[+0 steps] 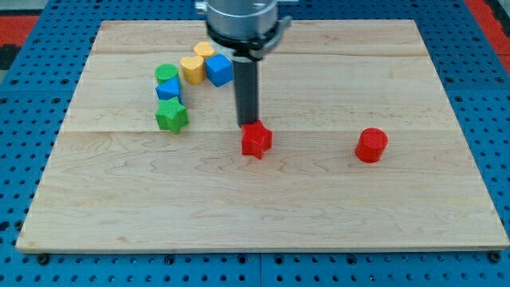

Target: Push the red star slightly to the right side of the board

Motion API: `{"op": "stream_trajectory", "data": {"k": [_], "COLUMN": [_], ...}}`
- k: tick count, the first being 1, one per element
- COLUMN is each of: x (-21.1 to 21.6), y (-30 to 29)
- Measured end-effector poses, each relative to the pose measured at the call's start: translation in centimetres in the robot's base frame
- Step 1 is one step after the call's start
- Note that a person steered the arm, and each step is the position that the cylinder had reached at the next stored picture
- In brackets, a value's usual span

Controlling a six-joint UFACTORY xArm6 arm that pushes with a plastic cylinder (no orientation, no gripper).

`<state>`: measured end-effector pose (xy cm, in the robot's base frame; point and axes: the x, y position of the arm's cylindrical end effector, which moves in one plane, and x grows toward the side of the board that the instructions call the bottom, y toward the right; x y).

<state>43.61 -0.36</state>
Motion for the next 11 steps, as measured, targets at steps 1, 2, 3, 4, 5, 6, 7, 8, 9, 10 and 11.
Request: {"op": "stream_trajectory", "data": {"k": [1, 2, 3, 4, 5, 6, 7, 8, 9, 10, 11], "x": [-3.1, -0.9, 0.6, 0.7, 2.8, 4.1, 4.2, 5.3, 6.7, 3.0, -1.0], "y": [-4.0, -5.6, -8.2, -6.5, -3.6, -2.6, 1.4, 1.7, -3.5, -5.7, -1.0]}}
